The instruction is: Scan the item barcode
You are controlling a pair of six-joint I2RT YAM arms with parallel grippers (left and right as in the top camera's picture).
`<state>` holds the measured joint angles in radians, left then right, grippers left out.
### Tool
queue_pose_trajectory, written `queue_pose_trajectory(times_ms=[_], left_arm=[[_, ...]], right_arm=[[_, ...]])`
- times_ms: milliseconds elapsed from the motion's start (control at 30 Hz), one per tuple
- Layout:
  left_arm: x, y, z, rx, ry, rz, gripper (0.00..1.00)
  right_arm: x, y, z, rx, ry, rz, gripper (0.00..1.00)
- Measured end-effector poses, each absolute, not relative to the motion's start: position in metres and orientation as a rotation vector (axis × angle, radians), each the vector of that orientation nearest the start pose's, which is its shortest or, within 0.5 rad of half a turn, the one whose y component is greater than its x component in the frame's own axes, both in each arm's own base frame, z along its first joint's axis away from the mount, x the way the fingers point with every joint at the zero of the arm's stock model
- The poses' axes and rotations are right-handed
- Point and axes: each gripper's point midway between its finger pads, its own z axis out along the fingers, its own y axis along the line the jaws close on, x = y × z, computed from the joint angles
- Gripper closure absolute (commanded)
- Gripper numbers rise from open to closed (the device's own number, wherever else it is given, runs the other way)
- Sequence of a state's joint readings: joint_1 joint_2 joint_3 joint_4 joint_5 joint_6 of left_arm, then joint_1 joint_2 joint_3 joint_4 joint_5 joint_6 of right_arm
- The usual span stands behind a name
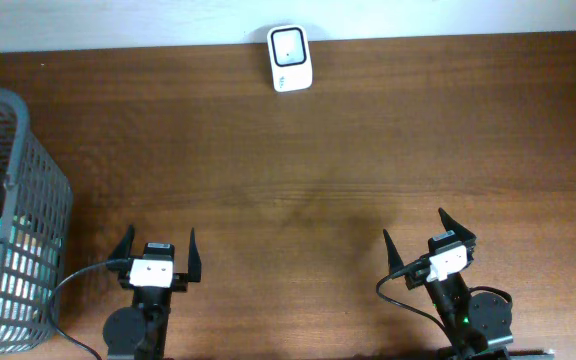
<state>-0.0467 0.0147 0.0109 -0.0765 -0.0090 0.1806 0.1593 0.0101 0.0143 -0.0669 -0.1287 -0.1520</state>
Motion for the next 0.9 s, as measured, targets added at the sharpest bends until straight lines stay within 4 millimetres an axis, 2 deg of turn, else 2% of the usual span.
queue_pose_trajectory(times_ms=[800,833,867,900], left_arm=[[0.246,-0.01,0.158,0.171,1.647,0.099,0.01],[0.244,-0.01,0.164,0.168,1.651,0.096,0.01],[0.242,-0.01,0.19,0.161,1.615,0.094,0.01],[0.24,-0.01,0.202,0.16,1.607,0.094,0.01]], right_arm=[[0.238,0.061,0.162,-0.351,1.596,0.11,0.01],[0.238,0.061,0.162,-0.351,1.596,0.11,0.01],[0.238,0.061,0.162,-0.351,1.596,0.11,0.01],[0.238,0.061,0.162,-0.351,1.596,0.11,0.01]])
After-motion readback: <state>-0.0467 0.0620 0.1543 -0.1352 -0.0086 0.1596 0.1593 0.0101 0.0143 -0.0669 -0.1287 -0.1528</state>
